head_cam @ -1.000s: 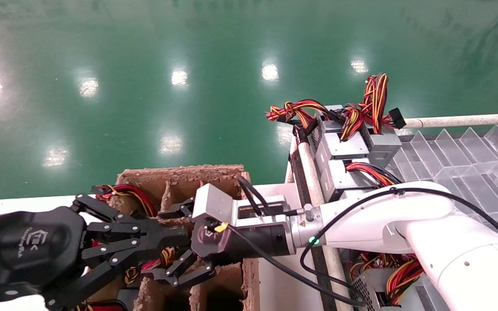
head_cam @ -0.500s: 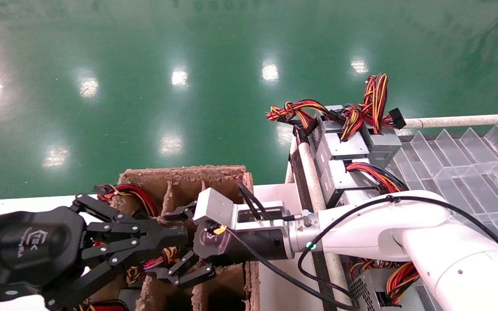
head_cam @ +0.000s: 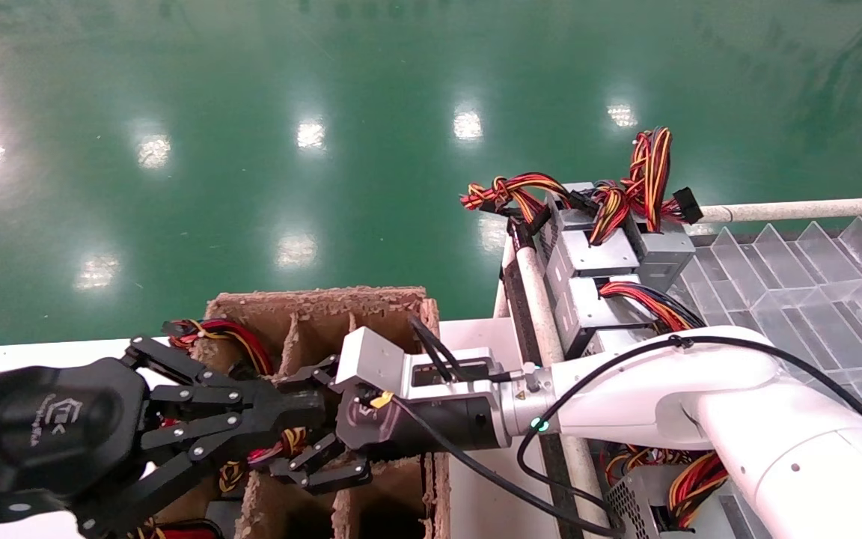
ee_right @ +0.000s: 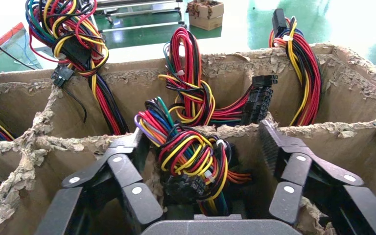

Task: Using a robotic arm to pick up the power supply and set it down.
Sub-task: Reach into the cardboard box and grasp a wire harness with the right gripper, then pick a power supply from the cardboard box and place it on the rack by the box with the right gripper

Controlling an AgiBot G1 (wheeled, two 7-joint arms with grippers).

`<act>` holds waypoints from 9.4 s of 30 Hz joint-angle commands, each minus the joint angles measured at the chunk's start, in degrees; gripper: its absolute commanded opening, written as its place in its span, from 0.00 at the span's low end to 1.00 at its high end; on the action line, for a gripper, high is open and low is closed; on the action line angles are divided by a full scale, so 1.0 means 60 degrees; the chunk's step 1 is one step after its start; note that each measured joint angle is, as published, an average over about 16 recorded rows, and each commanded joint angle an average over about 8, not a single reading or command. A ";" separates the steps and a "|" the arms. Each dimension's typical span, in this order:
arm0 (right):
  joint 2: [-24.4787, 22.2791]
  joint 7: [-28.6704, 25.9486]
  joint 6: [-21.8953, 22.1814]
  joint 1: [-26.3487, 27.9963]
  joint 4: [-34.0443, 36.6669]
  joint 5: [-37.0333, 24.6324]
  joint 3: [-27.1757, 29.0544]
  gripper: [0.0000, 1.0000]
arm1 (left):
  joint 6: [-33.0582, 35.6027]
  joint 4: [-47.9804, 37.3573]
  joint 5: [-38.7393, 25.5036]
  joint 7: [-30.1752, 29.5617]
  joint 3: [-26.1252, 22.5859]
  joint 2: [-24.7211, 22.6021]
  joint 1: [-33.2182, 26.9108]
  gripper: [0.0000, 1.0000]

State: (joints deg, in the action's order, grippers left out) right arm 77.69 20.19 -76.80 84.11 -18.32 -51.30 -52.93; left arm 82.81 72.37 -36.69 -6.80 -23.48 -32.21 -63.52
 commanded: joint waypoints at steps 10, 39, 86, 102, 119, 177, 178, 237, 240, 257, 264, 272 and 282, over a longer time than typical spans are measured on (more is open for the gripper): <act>0.0001 -0.0022 0.0143 0.0065 -0.0084 0.0335 -0.0291 0.00 | 0.0000 0.0000 0.0000 0.0000 0.0000 0.0000 0.0000 0.00; -0.0180 -0.0195 -0.0952 0.0751 0.0341 0.1854 -0.0320 0.00 | -0.0001 0.0000 0.0001 0.0001 -0.0002 0.0001 0.0000 0.00; -0.4843 0.1391 -0.2211 0.7226 0.2724 0.0654 -0.1010 0.00 | -0.0001 0.0000 0.0002 0.0002 -0.0004 0.0001 -0.0001 0.00; -0.8003 0.0056 -0.2306 0.5989 0.0238 0.0974 -0.1241 0.00 | -0.0002 0.0000 0.0003 0.0002 -0.0004 0.0002 -0.0001 0.00; -1.0090 -0.2120 -0.0528 0.4202 -0.5085 0.1946 -0.1319 0.00 | -0.0002 0.0000 0.0003 0.0002 -0.0005 0.0002 -0.0001 0.00; -0.7250 -0.0400 -0.0742 0.4113 -0.2231 0.1923 -0.1499 0.00 | -0.0003 0.0000 0.0005 0.0004 -0.0007 0.0003 -0.0002 0.00; -0.7212 -0.0339 -0.0763 0.4094 -0.2121 0.1944 -0.1488 0.00 | -0.0003 0.0000 0.0005 0.0004 -0.0007 0.0003 -0.0002 0.00; -0.7511 0.2359 -0.2229 0.3588 0.2180 0.3087 -0.0950 0.00 | -0.0003 0.0000 0.0006 0.0005 -0.0010 0.0003 -0.0003 0.00; -0.7693 0.2363 -0.2207 0.3568 0.2190 0.3101 -0.0952 0.00 | -0.0004 0.0000 0.0006 0.0005 -0.0010 0.0003 -0.0003 0.00; -0.8030 0.2577 -0.1294 0.3561 0.2921 0.3083 -0.0974 0.00 | -0.0004 0.0000 0.0007 0.0005 -0.0010 0.0004 -0.0003 0.00; -0.7621 0.2559 -0.1236 0.3403 0.2905 0.3054 -0.0996 0.00 | -0.0004 0.0000 0.0007 0.0005 -0.0011 0.0004 -0.0003 0.00; -0.7351 0.2540 -0.1708 0.3206 0.2757 0.2969 -0.1060 0.00 | -0.0004 0.0000 0.0007 0.0005 -0.0011 0.0004 -0.0003 0.00; -0.7787 0.2658 -0.2026 0.3818 0.2541 0.2691 -0.1235 0.00 | -0.0004 0.0000 0.0008 0.0006 -0.0012 0.0004 -0.0003 0.00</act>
State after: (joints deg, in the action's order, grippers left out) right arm 31.60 35.93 -88.77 106.50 -3.05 -35.11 -60.33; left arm 82.79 72.37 -36.64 -6.76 -23.54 -32.19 -63.54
